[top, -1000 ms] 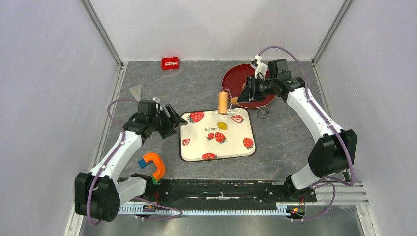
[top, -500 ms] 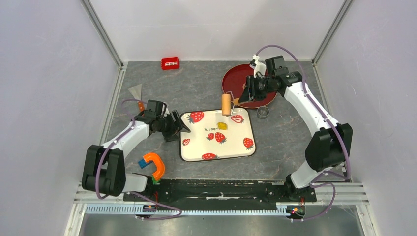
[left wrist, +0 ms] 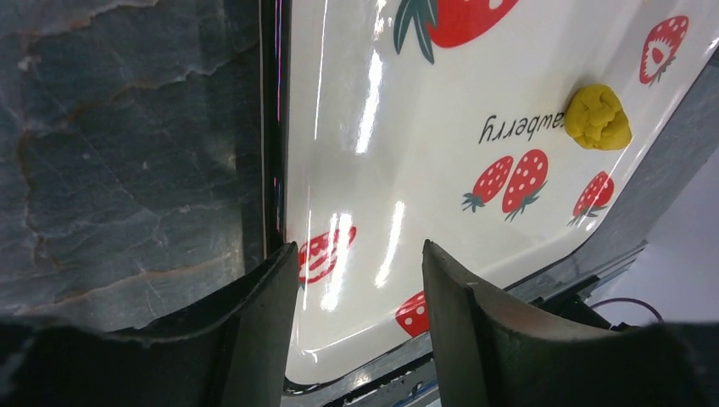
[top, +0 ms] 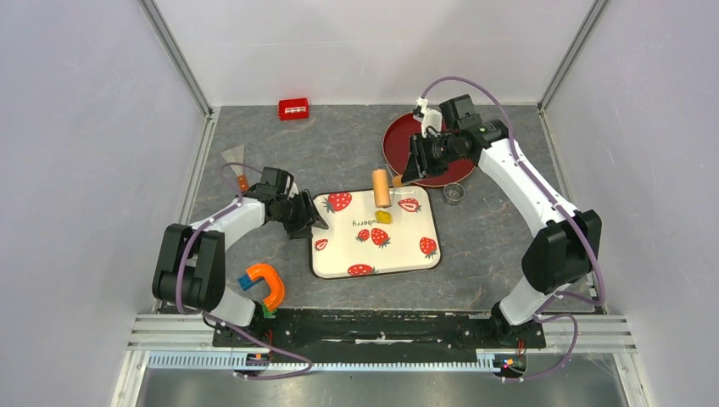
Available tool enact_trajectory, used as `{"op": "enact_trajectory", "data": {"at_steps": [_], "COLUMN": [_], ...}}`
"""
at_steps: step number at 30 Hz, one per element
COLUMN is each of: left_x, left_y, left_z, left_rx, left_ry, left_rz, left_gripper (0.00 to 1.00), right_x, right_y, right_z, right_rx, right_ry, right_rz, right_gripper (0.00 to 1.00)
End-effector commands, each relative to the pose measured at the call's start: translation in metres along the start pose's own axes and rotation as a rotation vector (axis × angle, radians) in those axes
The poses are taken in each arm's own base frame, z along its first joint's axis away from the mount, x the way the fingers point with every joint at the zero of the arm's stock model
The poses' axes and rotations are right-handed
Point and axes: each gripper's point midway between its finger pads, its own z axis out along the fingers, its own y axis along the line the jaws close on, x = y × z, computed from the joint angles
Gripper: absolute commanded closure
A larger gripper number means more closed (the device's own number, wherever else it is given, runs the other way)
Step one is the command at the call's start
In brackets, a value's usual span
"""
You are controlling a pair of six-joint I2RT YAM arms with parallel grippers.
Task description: Roll out the dumpling wrappers from the dough
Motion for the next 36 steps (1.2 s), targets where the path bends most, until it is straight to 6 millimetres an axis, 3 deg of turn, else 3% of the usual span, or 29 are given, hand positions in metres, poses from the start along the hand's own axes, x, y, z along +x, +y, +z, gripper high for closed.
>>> {"op": "enact_trajectory", "data": {"at_steps": [1,5,12,19,31,36], "left_x": [-0.008,-0.006,-0.009,-0.01,-0.006,-0.007], "left_y": [0.006,0.024,0.015,0.025,0.022,0.019], "left_z": [0.006,0.003,-0.016,-0.028,0.006,0.009], "left_rx": [-0.044,-0.156,-0.11,-0.151,-0.087,-0.079], "left_ry": [0.024,0.06,-0.029,-0.131,-0.063,-0.051], "left_rz": [0.085,0.096,0.164,0.151,0.089,0.081], "left_gripper": [0.4,0.46,0.45,0.44,0.51,0.7], "right_x": [-0.008,-0.001,-0.002,-0.003,0.001,-0.009], "right_y": [0.002,0.001,0.001,0.0,-0.007,-0.007], "right_z": [-0.01,-0.006,-0.006,-0.002,0.005,0.005], "right_rx": [0.027,0.027,0.036,0.054,0.089,0.096], "right_ry": [-0.047,-0.012,-0.005,0.014,0.053,0.043], "right_rz": [-0.042,-0.043,-0.045,-0.054,-0.061,-0.068], "right_gripper": [1.0,1.0,1.0,1.0,1.0,1.0]}}
